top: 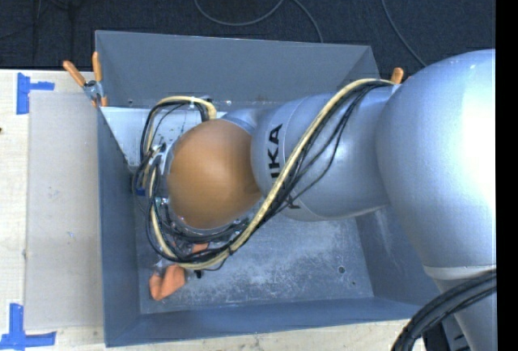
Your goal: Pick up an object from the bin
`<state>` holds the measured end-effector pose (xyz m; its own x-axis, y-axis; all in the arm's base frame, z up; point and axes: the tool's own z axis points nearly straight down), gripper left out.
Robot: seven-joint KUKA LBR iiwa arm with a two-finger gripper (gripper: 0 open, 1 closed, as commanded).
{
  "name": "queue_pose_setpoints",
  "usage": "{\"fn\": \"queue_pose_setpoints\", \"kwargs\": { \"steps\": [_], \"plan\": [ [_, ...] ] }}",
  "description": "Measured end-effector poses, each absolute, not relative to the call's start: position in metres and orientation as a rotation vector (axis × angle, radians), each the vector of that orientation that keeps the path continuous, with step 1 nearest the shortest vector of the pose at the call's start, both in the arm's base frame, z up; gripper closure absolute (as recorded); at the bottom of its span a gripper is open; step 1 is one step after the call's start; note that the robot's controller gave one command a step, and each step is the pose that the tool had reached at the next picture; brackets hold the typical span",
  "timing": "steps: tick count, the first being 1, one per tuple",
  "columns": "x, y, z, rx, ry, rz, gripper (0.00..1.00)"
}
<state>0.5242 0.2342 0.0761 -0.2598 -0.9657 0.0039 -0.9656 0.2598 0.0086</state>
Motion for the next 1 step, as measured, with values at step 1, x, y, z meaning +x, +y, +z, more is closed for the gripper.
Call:
{"fn": "queue_pose_setpoints", "kwargs": {
  "steps": [1],
  "plan": [
    [0.5222, 0.2346, 0.0777, 1.92, -2.475, -0.009, 1.0]
  ]
}}
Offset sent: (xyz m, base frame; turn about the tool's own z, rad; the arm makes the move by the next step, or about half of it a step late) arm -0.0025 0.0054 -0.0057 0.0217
